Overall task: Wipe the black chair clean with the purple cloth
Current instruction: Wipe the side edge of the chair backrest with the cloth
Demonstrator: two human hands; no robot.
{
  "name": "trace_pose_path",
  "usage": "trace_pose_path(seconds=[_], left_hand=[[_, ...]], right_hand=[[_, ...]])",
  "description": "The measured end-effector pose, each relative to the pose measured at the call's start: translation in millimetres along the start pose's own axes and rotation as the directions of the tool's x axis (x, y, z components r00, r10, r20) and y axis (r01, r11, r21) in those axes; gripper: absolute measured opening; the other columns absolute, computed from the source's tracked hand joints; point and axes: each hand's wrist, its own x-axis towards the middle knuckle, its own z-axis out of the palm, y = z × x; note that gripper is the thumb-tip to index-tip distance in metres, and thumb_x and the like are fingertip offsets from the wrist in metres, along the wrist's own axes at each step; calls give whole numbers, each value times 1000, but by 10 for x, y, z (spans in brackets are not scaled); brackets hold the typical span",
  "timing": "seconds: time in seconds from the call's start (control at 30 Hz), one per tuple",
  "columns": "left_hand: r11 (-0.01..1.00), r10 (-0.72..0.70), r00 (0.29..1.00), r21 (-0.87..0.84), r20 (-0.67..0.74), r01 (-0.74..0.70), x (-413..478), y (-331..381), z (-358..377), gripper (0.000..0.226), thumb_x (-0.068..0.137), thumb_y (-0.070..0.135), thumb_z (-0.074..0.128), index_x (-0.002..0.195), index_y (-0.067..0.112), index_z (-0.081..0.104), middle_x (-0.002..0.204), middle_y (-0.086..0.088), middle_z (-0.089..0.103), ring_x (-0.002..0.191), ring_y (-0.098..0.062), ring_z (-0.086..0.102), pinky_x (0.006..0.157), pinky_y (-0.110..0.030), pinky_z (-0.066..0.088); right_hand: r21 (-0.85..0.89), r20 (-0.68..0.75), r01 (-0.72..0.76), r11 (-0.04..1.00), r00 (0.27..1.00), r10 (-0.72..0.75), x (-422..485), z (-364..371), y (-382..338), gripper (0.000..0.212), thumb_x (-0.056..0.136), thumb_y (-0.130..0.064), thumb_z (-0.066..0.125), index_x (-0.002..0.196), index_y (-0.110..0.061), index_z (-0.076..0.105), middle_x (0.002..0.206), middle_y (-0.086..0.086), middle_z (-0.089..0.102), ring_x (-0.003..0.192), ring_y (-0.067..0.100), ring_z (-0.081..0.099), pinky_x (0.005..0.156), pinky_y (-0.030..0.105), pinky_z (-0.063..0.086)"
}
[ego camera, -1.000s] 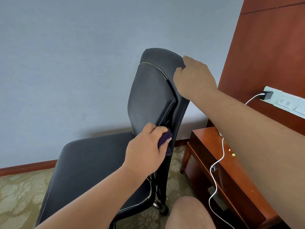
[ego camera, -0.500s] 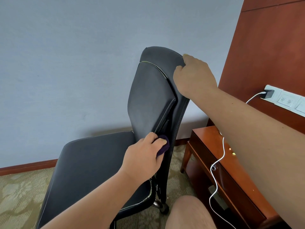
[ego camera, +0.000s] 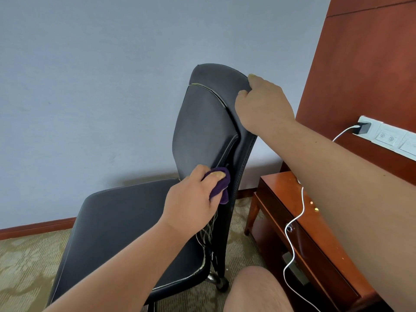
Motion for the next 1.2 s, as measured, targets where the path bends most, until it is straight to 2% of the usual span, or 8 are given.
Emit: trace_pose_path(seconds=[0.13, 0.23, 0.37, 0.53, 0.8, 0.9, 1.0, 1.2], left_hand=[[998, -5, 999, 61, 53, 2, -244, -124, 45, 31, 85, 34, 69, 115, 30, 61, 102, 11, 60, 69, -12, 64, 46, -27, 50], [998, -49, 998, 37, 49, 47, -248, -91, 28, 28, 87, 35, 67, 113, 31, 62, 99, 12, 61, 68, -12, 64, 46, -28, 51], [997, -65, 997, -45, -48, 63, -62, -4, -71, 27, 89, 36, 64, 115, 31, 60, 101, 13, 59, 69, -9, 62, 49, -26, 51], [994, -47, 990, -102, -134, 33, 248, 55, -183, 27, 90, 37, 62, 116, 32, 57, 107, 12, 59, 74, -11, 63, 53, -27, 52], [995, -76, 995, -76, -57, 72, 30, -89, 30, 21, 89, 31, 63, 105, 30, 50, 102, 13, 56, 64, -8, 57, 47, -23, 45], [990, -126, 992, -58, -22, 125, -148, -135, 102, 22, 87, 32, 63, 102, 32, 47, 97, 14, 55, 61, -7, 55, 45, -24, 47], [978, -202, 979, -54, 12, 202, -286, -181, 137, 23, 88, 34, 64, 101, 32, 45, 95, 14, 57, 59, -6, 56, 45, -24, 48], [962, -256, 966, -91, 37, 259, -136, -127, 6, 20, 90, 43, 55, 108, 35, 52, 101, 15, 61, 71, -7, 61, 57, -24, 47]], right_hand=[[7, -6, -4, 1000, 1000, 4, 7, 2, -11, 31, 93, -19, 36, 119, -17, 51, 107, -1, 50, 91, 24, 47, 75, 34, 41], [21, -13, -3, 1000, 1000, 3, 13, 12, -10, 28, 91, -18, 36, 114, -16, 52, 102, 0, 49, 88, 24, 47, 71, 33, 40], [14, 2, -15, 1000, 1000, 15, 1, -4, -23, 38, 93, -19, 36, 128, -15, 50, 123, 6, 56, 91, 23, 44, 77, 34, 41], [12, -3, -10, 1000, 1000, 10, -16, -5, -35, 10, 90, -16, 36, 81, -20, 38, 95, 4, 51, 79, 26, 46, 58, 32, 33], [3, -4, -11, 1000, 1000, 11, -19, -5, -34, 14, 89, -17, 35, 77, -23, 33, 89, 3, 49, 71, 23, 44, 55, 32, 30], [6, -7, -11, 1000, 1000, 11, -21, -3, -29, 10, 90, -19, 34, 90, -20, 44, 92, 0, 50, 77, 24, 47, 59, 32, 35], [3, 6, -17, 1000, 1000, 17, -23, -8, -33, 26, 93, -21, 35, 113, -19, 52, 103, -2, 50, 85, 24, 48, 69, 33, 40], [4, -6, -17, 1000, 1000, 17, -35, -13, -45, 9, 91, -20, 34, 93, -18, 42, 100, 5, 55, 81, 26, 51, 61, 33, 35]])
